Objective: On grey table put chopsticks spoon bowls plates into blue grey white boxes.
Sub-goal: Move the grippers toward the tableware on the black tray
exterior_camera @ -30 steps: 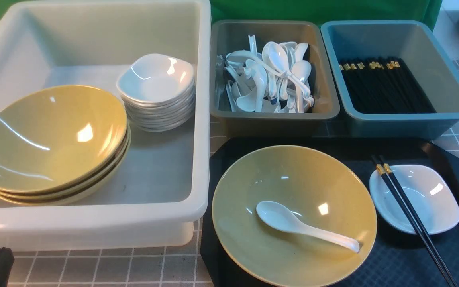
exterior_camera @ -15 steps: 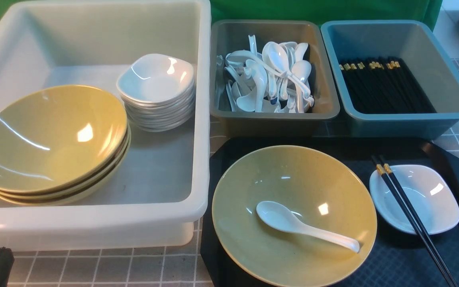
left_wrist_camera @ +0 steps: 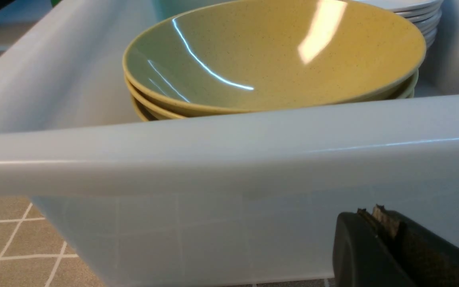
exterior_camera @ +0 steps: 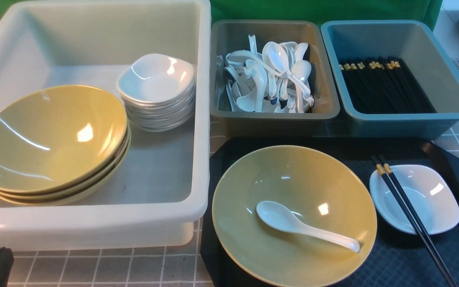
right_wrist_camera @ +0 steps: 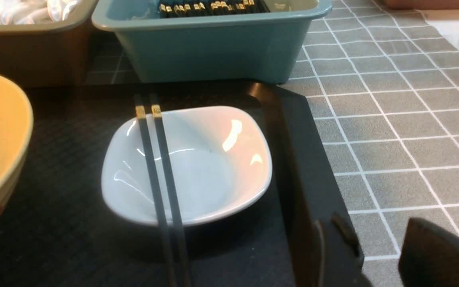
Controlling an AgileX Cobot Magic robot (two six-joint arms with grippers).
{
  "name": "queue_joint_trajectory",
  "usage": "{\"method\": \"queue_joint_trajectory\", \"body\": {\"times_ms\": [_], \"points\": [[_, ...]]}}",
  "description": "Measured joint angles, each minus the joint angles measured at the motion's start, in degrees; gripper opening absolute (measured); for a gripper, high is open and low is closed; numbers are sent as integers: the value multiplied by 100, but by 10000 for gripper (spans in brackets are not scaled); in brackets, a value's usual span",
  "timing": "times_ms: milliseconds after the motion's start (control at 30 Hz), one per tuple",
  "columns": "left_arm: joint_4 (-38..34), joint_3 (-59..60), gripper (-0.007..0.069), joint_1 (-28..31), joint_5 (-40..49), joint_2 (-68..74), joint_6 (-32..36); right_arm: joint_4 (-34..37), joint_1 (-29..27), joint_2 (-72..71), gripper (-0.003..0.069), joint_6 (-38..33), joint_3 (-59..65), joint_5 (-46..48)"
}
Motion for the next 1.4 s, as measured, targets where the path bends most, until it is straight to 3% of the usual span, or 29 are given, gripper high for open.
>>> {"method": "queue_joint_trajectory", "body": {"times_ms": [933,1000,1100,1267,1300,1400], "points": [[7,0,-10,0,-82,0,-11,0,0,0,237,0,0,0],[-359,0,-10,0,-86,0,-104,0,0,0,237,7,0,0],[-1568,0,-10,0,-148,0,-562,105,0,0,237,533,0,0],[-4882,0,-10,0,-253,0,-1906,1076,0,0,237,2688,0,-31],[-5341,0,-10,0,-269,0,-2028,1307,0,0,237,3366,0,-31],[-6642,0,-10,0,-452,0,-2139,1631,0,0,237,4381,0,-31]]}}
